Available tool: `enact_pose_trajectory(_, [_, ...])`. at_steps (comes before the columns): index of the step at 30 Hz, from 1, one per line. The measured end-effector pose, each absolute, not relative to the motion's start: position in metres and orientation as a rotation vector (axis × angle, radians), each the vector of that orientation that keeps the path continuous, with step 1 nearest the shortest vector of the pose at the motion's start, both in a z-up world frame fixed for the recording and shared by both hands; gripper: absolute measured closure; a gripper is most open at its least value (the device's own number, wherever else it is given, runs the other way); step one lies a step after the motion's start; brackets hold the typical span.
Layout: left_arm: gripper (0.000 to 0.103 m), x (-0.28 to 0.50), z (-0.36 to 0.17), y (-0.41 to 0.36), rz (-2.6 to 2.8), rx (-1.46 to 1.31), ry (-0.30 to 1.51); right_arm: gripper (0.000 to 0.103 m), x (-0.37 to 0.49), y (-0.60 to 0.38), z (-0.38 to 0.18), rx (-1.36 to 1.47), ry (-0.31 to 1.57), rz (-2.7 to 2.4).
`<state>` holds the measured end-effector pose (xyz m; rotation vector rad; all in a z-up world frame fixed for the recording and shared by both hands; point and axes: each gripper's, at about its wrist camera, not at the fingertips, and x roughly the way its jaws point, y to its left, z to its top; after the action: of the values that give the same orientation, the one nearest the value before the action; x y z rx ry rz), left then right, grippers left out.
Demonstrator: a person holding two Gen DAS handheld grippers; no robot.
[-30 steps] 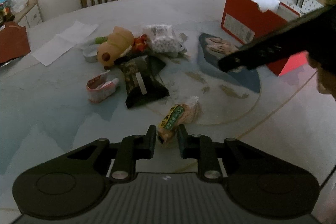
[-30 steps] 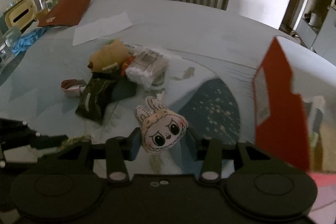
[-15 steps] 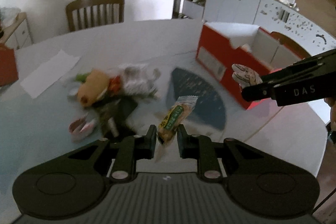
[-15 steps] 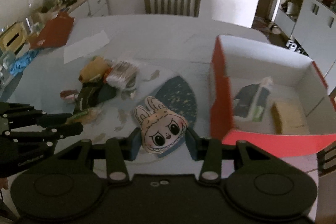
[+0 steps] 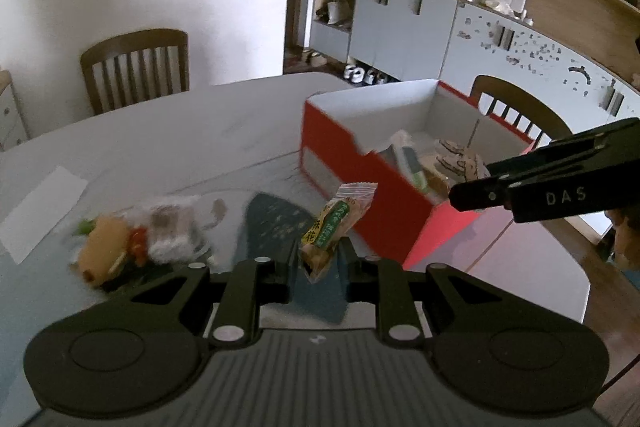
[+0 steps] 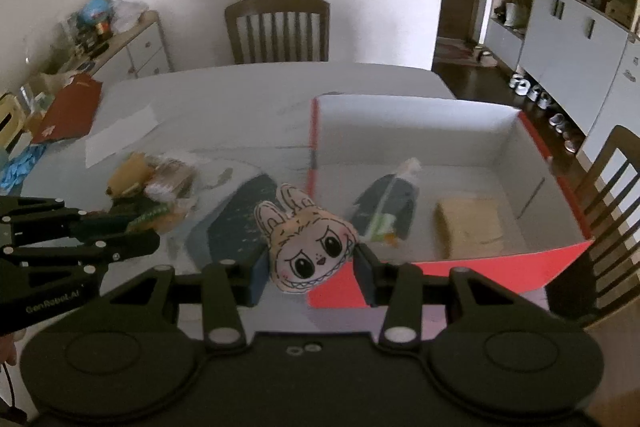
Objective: Organize objects
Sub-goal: 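Carry the snack bar and bunny doll over the shoebox with both tools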
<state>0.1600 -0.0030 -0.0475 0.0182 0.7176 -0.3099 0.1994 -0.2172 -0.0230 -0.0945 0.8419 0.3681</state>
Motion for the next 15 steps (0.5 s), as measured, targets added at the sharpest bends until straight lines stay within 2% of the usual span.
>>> enact_pose_trajectory(15, [0.084,0.212,-0.038,-0.095,-0.370,0.065,0.704,0.059,0.239,-0.293,-0.020,-0.083,0.803,0.323])
